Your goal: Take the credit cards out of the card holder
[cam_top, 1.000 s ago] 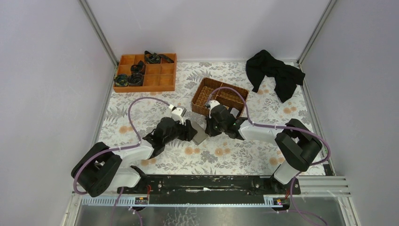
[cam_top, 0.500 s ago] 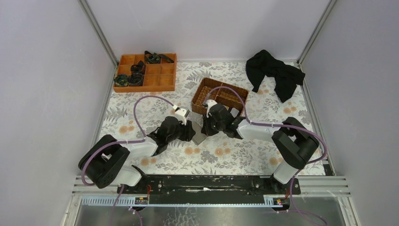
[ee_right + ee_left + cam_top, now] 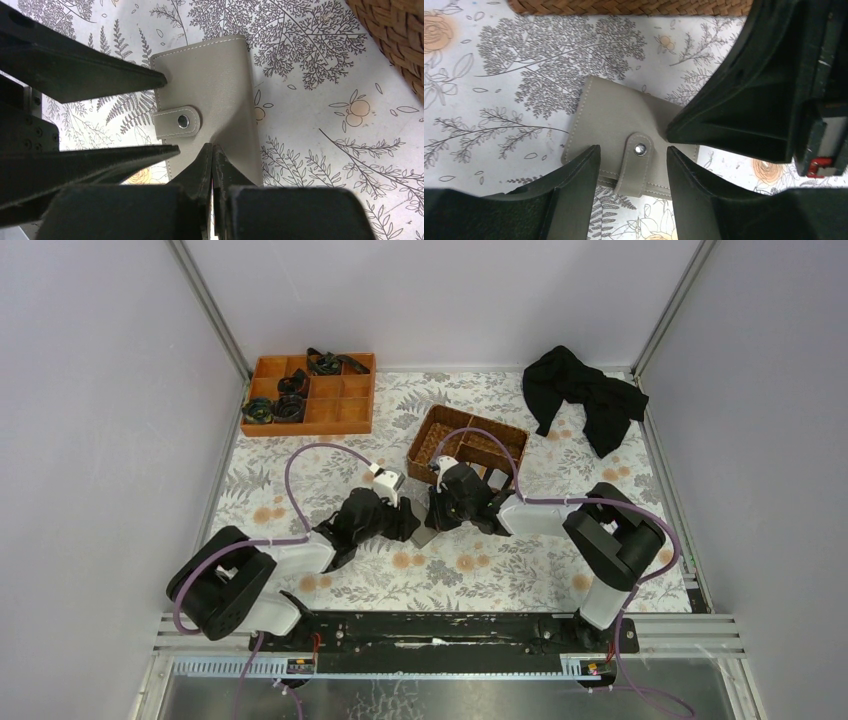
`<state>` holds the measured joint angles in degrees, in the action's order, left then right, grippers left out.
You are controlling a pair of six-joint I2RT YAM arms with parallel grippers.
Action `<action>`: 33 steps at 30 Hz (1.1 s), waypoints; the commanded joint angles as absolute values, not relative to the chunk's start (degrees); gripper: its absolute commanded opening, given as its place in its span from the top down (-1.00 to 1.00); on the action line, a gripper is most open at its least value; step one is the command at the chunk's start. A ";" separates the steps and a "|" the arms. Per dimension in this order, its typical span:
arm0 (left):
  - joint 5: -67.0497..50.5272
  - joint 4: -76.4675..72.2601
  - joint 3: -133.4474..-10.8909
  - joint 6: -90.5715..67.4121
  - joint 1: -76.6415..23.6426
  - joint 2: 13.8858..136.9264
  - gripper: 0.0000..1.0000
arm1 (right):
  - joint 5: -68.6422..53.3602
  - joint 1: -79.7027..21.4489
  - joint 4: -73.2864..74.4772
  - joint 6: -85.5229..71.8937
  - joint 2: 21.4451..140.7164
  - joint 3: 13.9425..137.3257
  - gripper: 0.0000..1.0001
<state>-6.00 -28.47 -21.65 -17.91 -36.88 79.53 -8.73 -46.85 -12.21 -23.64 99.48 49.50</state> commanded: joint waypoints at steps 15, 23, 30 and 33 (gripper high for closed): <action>0.32 -24.67 -25.15 -14.69 -41.31 87.15 0.24 | -8.36 -46.74 -15.01 -25.14 98.58 47.97 1.00; -0.49 -23.19 -23.89 -16.07 -42.67 81.81 -0.12 | -8.70 -46.76 -15.05 -25.21 99.28 48.03 1.00; -1.70 -23.62 -20.70 -9.99 -43.78 76.86 -0.27 | -8.53 -46.72 -15.54 -25.98 99.42 47.89 1.00; 1.05 -22.39 -21.89 -9.43 -44.95 78.48 -0.27 | -8.74 -46.71 -15.49 -26.17 99.18 47.92 1.00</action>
